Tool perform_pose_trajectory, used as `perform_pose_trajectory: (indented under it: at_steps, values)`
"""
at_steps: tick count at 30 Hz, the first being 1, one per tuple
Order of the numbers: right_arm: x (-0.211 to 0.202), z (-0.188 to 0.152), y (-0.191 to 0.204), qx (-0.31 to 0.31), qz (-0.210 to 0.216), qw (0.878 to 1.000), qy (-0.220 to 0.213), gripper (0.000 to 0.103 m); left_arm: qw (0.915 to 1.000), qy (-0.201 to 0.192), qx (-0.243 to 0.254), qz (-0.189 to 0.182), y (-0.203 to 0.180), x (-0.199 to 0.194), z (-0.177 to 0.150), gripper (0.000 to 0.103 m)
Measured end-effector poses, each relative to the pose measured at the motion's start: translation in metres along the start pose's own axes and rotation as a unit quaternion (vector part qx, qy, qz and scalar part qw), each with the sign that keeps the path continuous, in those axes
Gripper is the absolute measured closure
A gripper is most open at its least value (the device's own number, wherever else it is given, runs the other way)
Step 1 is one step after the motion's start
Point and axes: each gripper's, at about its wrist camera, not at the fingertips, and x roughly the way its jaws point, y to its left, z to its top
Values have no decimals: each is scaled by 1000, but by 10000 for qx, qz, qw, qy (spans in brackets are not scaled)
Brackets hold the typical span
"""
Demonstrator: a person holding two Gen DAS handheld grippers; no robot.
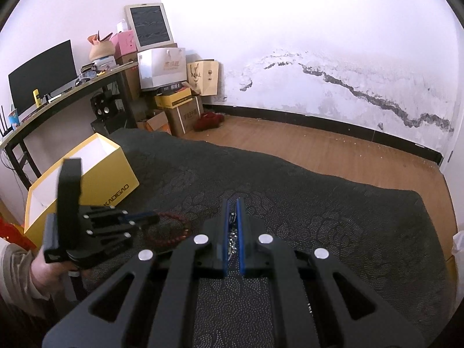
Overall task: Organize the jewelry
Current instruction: 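Close the left gripper on the red bead bracelet while the right gripper holds the chain, then carry the bracelet with the left gripper into the yellow box and open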
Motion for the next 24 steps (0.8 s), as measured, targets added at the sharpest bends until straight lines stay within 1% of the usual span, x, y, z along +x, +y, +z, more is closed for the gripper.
perform_pose_trajectory:
  at_steps: [9, 16, 18, 21, 24]
  values:
    - [-11, 14, 23, -203, 4, 9998, -45, 97, 9986, -520, 39, 49, 4, -57, 28, 96]
    - [-22, 24, 48, -426, 63, 9990, -70, 97, 9959, -871, 77, 217, 23, -113, 45, 96]
    - [-25, 28, 56, -467, 101, 9988, -80, 97, 9950, -947, 64, 310, 33, -131, 48, 96]
    - [-27, 35, 70, -555, 165, 9983, -98, 97, 9925, -1057, 110, 600, 56, -163, 51, 96]
    - [-29, 42, 89, -665, 250, 9974, -116, 97, 9907, -1047, 69, 864, 79, -182, 49, 96]
